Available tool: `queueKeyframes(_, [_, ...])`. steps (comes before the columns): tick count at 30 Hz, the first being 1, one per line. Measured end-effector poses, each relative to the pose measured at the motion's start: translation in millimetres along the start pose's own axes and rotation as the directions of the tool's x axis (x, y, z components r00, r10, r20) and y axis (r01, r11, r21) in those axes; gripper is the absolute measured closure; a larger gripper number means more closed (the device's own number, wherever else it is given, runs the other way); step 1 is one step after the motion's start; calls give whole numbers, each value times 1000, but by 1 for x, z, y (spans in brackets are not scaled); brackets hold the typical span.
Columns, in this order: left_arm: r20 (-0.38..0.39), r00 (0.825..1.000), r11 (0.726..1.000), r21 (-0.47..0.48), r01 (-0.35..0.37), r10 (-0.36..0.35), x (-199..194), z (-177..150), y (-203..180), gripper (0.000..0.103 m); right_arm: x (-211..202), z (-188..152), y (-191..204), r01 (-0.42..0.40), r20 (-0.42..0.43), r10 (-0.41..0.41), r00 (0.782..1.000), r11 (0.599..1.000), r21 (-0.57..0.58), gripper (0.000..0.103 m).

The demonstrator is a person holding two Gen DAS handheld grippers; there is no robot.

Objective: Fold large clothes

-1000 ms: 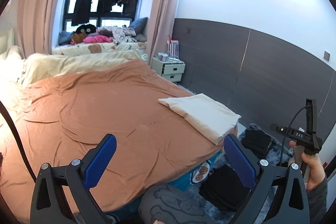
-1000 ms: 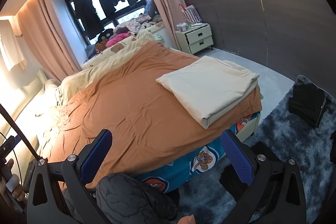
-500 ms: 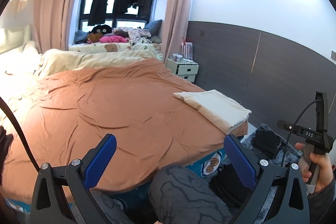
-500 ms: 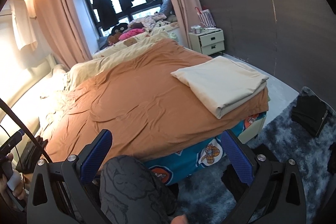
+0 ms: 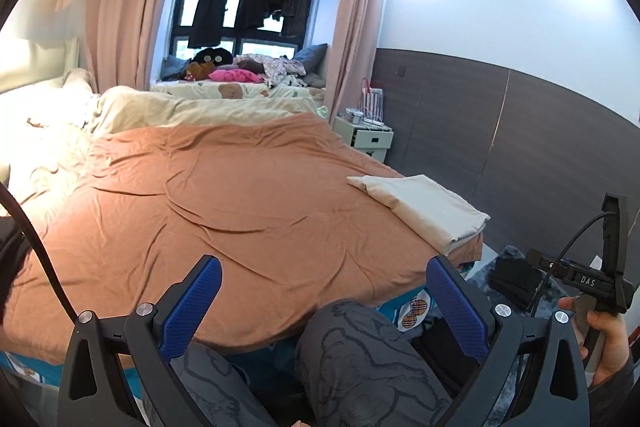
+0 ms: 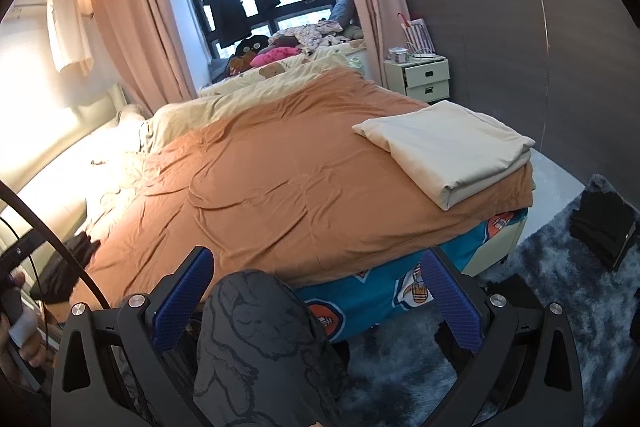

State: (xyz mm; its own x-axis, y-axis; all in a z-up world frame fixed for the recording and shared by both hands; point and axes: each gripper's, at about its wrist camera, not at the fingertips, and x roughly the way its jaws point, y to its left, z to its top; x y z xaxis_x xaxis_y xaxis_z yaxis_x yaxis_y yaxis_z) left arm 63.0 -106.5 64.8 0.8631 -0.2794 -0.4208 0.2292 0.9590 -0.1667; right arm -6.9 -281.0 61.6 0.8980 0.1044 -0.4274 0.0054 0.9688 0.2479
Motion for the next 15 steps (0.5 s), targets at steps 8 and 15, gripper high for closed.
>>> queueKeyframes(8, [5,1000,1000,11,-14,14,-5,-1,-4,1,-1,-6,3,2,10,-2,1000,1000,26,0])
queueKeyframes(15, [12,1000,1000,23,-8,8,-8,-1,-8,1,-3,-11,11,23,10,-23,1000,1000,17,0])
